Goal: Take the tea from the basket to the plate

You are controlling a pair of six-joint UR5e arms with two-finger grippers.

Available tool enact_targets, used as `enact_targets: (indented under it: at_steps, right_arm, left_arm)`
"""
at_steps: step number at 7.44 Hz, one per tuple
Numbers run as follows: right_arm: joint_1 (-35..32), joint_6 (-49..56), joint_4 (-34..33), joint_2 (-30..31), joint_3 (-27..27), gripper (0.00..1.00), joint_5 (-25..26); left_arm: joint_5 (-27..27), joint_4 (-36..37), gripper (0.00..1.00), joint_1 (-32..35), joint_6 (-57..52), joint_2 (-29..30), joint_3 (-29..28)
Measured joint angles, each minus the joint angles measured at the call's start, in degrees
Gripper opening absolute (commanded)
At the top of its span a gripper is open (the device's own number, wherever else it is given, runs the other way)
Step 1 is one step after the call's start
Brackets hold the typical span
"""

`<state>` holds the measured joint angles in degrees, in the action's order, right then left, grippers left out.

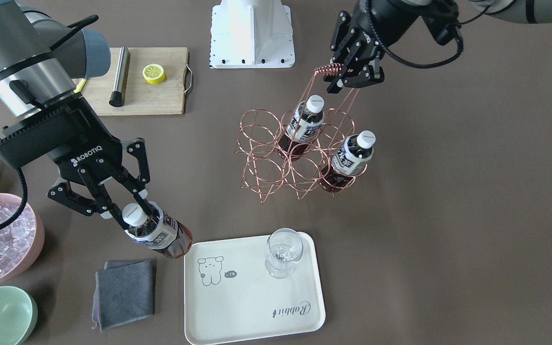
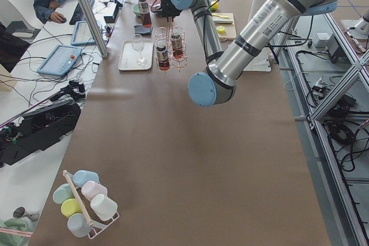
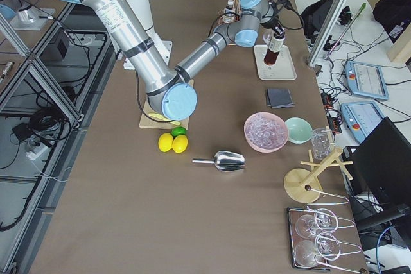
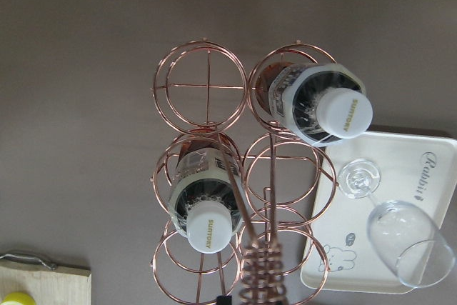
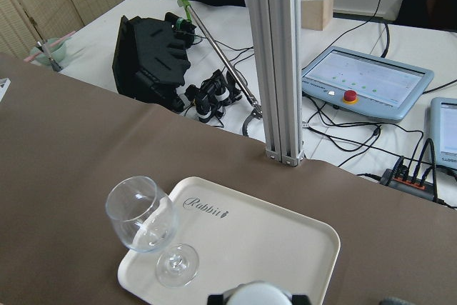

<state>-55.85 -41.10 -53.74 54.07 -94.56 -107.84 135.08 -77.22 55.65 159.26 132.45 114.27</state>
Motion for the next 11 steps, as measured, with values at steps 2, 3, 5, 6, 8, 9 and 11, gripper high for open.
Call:
enact_targets:
  at_steps: [2, 3, 5, 6, 8, 9, 11]
  right_arm:
    - [0.44, -0.74, 3.73, -4.75, 8.76, 0.0, 4.06]
    - [1.52, -2.0, 5.25, -6.74, 12.08, 0.0, 6.45]
    - [5.75, -3.4, 7.08, -8.63, 15.17, 0.0, 13.11]
    - [7.25, -3.6, 7.74, -9.02, 16.29, 0.0, 15.25]
    - [9.13, -3.71, 8.23, -9.17, 17.47, 0.0, 17.93]
    - [9.82, -3.72, 8.31, -9.11, 17.82, 0.0, 18.99]
    - [11.24, -3.72, 10.01, -8.77, 18.85, 0.0, 21.14]
  left_arm:
    - [4.9, 0.38, 0.0, 7.67, -9.25, -4.78, 0.16]
    - [6.32, 0.86, 0.0, 10.46, -14.07, -6.94, -0.77]
    - [6.78, 5.75, 0.0, 14.09, -25.03, -8.39, -4.23]
    - [6.51, 9.22, 0.0, 16.83, -32.71, -8.54, -6.1]
    - [4.86, 13.98, 0.0, 22.81, -48.8, -8.59, -11.22]
    - [1.93, 15.26, 0.0, 25.03, -54.48, -8.56, -13.79]
    - [-0.92, 15.86, 0.0, 28.27, -60.63, -7.66, -19.72]
